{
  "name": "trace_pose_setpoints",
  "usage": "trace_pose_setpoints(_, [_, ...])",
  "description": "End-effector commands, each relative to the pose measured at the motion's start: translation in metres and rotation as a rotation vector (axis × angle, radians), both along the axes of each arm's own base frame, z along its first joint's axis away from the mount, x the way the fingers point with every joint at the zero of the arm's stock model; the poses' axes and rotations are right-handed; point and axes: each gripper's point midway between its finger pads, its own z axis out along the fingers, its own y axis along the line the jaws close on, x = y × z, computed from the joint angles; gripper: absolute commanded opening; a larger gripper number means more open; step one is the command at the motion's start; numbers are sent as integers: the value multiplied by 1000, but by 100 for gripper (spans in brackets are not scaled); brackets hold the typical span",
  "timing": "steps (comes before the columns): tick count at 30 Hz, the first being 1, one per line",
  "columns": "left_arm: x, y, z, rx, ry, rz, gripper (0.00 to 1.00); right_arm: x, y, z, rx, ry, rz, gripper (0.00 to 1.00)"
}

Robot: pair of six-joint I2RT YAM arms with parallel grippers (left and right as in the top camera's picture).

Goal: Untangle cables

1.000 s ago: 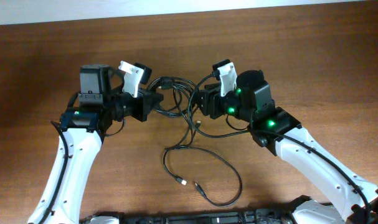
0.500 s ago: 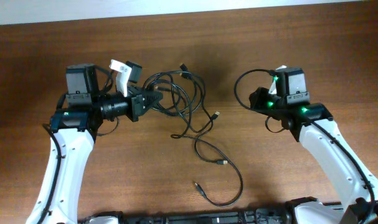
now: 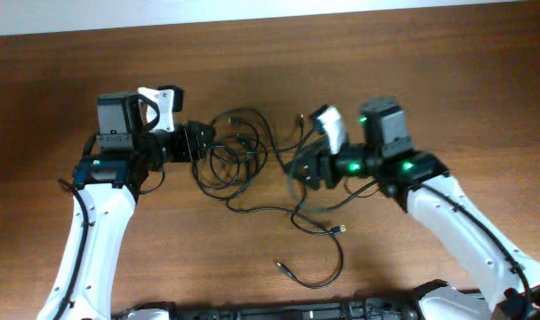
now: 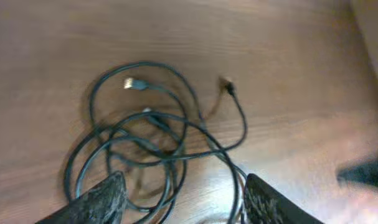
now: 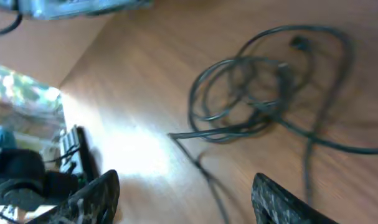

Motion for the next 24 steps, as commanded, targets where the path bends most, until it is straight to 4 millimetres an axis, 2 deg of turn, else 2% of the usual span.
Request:
trace_pose_setpoints(1, [1, 47, -15, 88, 125, 361, 77, 1, 26, -14, -75, 99, -175, 67])
trace_pose_setpoints(2, [0, 50, -17, 94, 136, 387, 88, 7, 27, -33, -131, 184, -348, 66])
trace_pose_setpoints(3, [0, 50, -17, 94, 137, 386, 99, 10, 31, -53, -152, 270, -450, 66])
trace_pose_setpoints(5, [-1, 46, -17, 77, 142, 369, 99, 8, 58, -73, -112, 345, -412, 66])
trace_pose_setpoints(6, [-5, 45, -19, 77, 161, 365, 99, 6, 83, -81, -61, 359, -329, 66])
trace_pose_setpoints(7, [-8, 45, -23, 82, 178, 365, 99, 7, 97, -91, -35, 361, -296, 58])
trace_pose_setpoints(8, [-10, 47, -29, 93, 199, 370, 91, 9, 99, -103, -31, 413, -327, 49])
trace_pose_setpoints(9, [-13, 47, -44, 103, 245, 368, 85, 9, 99, -110, -40, 433, -337, 42])
trace_pose_setpoints(10, [-19, 47, -65, 115, 306, 366, 85, 10, 99, -110, -37, 431, -337, 34])
trace_pose_setpoints(11, [-26, 41, -95, 118, 408, 370, 85, 10, 98, -110, -40, 432, -337, 19])
trace_pose_setpoints(12, [-29, 33, -117, 138, 471, 346, 84, 9, 99, -110, -40, 433, -337, 11])
trace_pose_setpoints(15, [-36, 16, -162, 194, 582, 290, 93, 7, 100, -109, -36, 436, -317, 11])
trace_pose_setpoints(16, [-36, 15, -176, 213, 601, 285, 90, 4, 102, -108, -37, 423, -285, 8])
trace_pose_setpoints(17, [-37, 22, -186, 252, 621, 318, 84, 2, 103, -107, -41, 400, -249, 4])
trace_pose_setpoints(18, [-39, 32, -197, 299, 645, 366, 68, 0, 104, -100, -30, 376, -205, 4])
trace_pose_setpoints(19, [-43, 39, -207, 343, 667, 382, 60, 3, 98, -84, -3, 343, -184, 4])
trace_pose_setpoints(21, [-49, 40, -222, 359, 710, 378, 51, 16, 58, -20, 43, 193, -210, 4])
trace_pose_setpoints(22, [-50, 40, -224, 360, 714, 378, 50, 21, 26, 23, 70, 70, -259, 4])
trace_pose_setpoints(24, [-47, 40, -224, 357, 705, 379, 50, 22, -24, 86, 140, -91, -366, 4])
